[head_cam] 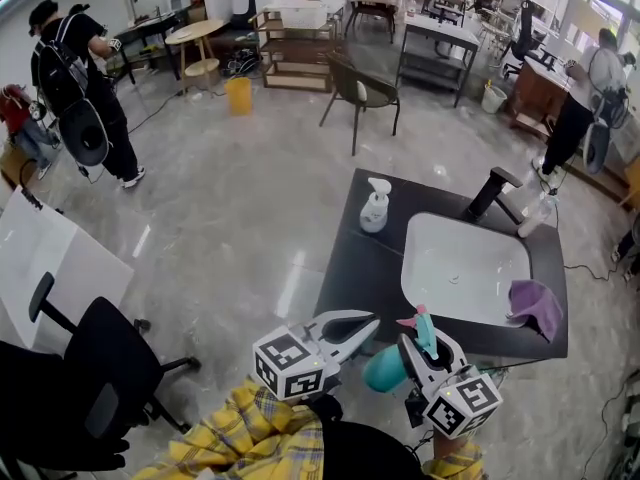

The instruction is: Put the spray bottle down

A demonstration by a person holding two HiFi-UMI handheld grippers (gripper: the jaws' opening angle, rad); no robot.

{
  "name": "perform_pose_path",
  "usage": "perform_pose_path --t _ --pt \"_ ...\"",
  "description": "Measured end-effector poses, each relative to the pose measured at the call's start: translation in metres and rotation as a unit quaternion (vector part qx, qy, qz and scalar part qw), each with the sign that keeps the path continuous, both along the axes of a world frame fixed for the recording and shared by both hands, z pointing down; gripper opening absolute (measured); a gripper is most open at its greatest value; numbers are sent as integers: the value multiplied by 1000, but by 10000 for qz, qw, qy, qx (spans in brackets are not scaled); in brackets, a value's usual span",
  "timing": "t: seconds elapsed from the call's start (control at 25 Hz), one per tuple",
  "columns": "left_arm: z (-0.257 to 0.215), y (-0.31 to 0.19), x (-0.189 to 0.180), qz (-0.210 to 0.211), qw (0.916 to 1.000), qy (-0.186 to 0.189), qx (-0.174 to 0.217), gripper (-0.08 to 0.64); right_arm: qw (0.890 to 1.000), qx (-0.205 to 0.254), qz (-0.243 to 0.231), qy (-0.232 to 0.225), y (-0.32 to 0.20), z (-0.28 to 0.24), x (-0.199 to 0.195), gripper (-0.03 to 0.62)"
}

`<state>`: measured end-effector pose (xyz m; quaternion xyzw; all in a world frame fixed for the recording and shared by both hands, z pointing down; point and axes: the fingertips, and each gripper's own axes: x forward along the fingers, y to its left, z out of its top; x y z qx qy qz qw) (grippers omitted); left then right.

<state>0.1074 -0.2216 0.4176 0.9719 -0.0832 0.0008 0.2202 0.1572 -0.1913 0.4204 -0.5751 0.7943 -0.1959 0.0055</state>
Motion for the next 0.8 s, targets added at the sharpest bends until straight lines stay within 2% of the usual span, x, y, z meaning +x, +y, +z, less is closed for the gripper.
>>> perform_pose_path --t 0.16,0.44,0.8 --pt "3 -19 -8 103 9999 45 -29 6 9999 6 49 114 -22 -3 -8 117" --pt "12 -46 -11 121 9996 148 -204 6 9992 -19 309 255 -50 -2 1 117" --pt "17 -80 3 -88 9996 103 -230 5 9991 42 82 406 -93 3 15 117"
